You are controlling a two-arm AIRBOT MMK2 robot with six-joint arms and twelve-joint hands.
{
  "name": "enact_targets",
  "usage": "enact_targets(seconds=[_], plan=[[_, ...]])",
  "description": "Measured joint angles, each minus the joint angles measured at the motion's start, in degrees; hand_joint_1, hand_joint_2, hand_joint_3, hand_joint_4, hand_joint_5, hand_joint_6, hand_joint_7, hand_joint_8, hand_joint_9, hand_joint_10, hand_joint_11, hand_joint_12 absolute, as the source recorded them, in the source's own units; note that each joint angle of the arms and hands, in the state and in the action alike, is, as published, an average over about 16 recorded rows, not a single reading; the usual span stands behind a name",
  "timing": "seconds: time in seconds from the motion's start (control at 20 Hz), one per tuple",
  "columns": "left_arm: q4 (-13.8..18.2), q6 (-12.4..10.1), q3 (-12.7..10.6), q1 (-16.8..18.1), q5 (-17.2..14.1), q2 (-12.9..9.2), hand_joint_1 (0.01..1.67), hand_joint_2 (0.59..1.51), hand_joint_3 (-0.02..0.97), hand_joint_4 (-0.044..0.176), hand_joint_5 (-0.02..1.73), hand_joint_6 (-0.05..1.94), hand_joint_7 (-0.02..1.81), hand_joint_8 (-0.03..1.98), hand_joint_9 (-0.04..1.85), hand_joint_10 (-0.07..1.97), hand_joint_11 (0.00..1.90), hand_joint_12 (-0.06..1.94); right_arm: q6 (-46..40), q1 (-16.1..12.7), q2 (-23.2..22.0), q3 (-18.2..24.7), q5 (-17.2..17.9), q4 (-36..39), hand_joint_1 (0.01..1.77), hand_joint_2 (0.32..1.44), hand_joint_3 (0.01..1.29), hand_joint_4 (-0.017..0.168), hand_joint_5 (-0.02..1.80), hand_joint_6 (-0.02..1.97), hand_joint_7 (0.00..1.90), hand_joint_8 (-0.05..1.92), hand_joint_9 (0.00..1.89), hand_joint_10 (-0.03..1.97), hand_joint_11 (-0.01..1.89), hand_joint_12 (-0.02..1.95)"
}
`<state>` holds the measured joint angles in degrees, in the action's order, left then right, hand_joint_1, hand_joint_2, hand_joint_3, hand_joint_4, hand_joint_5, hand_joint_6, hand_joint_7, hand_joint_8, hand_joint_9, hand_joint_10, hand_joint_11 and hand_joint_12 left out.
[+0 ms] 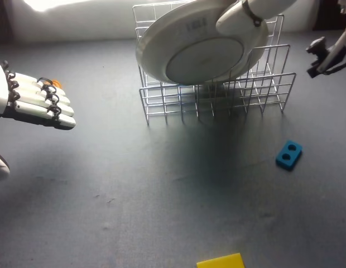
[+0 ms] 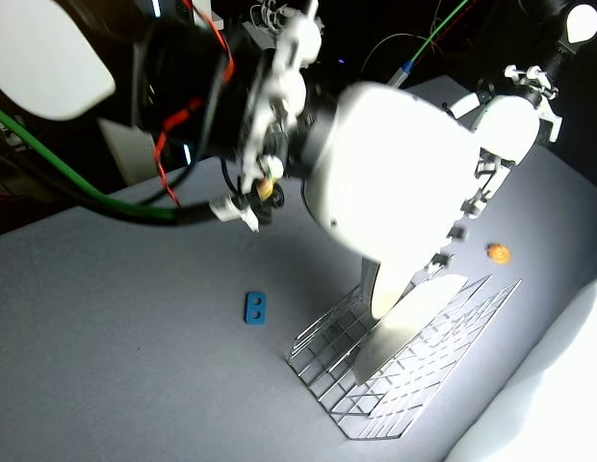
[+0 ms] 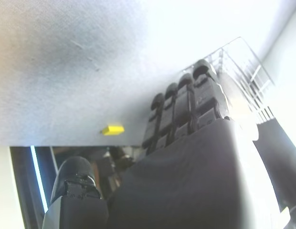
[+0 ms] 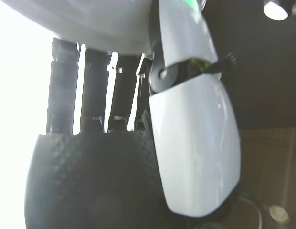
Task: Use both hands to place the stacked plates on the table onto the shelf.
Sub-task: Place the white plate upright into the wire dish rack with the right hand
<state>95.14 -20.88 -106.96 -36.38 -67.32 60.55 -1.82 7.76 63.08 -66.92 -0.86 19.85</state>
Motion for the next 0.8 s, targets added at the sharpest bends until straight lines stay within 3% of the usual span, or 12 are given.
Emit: enact_targets(seconds=[0.35,0.8], plan=[[0.2,0.0,0.0,0.0,0.0,0.1,0.02,1.099,0.012,-0.002,0.02,0.01,0.02,-0.01,0.02,-0.05,0.02,0.01,1.7,2.4,4.0,-4.8,0.7,-0.2,1.38,0.96,0.01,-0.010,0.95,0.80,1.20,0.52,1.14,0.85,0.99,0.97],[0.2,0.5,0.3,0.4,-0.1,0.3,0.02,1.102,0.012,-0.002,0.02,0.01,0.02,-0.01,0.02,-0.05,0.02,0.01,5.4,4.8,6.4,-7.1,2.1,-0.1,1.32,0.98,0.01,-0.012,0.91,0.84,1.14,0.71,1.15,0.45,0.89,1.00]])
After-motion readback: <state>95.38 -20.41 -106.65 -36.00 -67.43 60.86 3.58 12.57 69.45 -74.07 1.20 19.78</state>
